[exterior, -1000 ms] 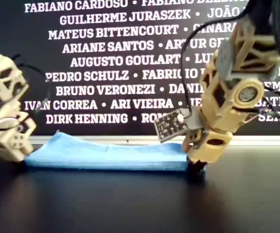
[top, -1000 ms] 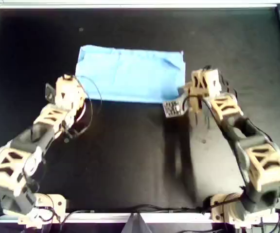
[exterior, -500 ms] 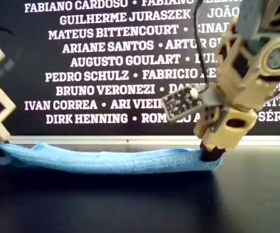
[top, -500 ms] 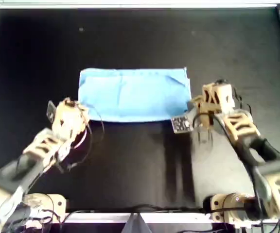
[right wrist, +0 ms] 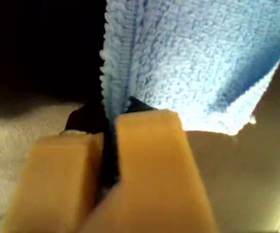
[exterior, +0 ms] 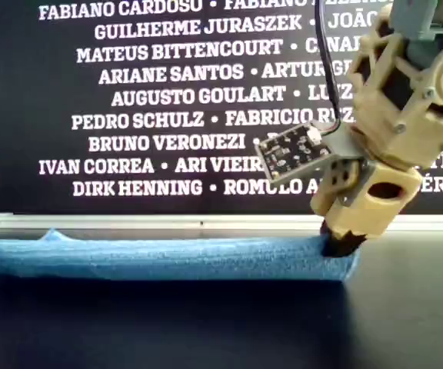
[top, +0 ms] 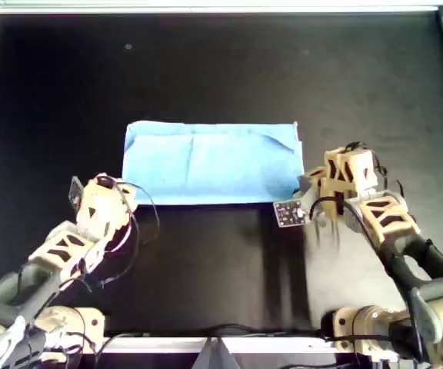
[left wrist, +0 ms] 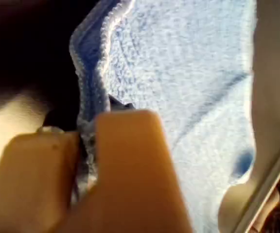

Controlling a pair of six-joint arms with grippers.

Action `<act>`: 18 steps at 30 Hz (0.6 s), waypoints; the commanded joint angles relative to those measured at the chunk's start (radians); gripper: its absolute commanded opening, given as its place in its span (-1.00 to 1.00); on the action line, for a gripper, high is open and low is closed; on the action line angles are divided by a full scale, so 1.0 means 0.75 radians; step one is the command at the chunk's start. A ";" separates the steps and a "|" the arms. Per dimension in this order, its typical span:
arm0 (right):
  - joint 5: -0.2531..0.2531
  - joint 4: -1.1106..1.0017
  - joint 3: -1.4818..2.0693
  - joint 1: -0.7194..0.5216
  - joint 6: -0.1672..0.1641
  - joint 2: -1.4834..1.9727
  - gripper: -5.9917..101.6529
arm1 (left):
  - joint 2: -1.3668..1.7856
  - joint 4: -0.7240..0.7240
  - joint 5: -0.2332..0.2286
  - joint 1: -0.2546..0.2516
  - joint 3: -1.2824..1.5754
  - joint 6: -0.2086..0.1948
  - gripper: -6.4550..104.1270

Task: Fold a cloth

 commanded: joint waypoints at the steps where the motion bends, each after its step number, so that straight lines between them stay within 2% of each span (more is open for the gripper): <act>1: -0.010 0.020 -0.012 -0.006 0.014 0.100 -0.45 | 0.072 0.000 -0.004 -0.022 0.000 0.008 -0.65; 6: -0.010 0.022 0.051 -0.008 -0.008 0.125 0.06 | 0.139 0.000 -0.027 -0.022 0.074 0.008 -0.06; 10: -0.010 0.022 0.184 -0.010 -0.008 0.264 0.27 | 0.333 0.002 -0.027 -0.022 0.190 0.010 0.30; 13: -0.004 0.022 0.303 -0.014 -0.008 0.456 0.31 | 0.526 0.002 -0.029 -0.020 0.327 0.010 0.42; 18: 0.010 0.022 0.515 -0.016 -0.008 0.796 0.31 | 0.933 0.002 -0.031 0.002 0.534 0.010 0.43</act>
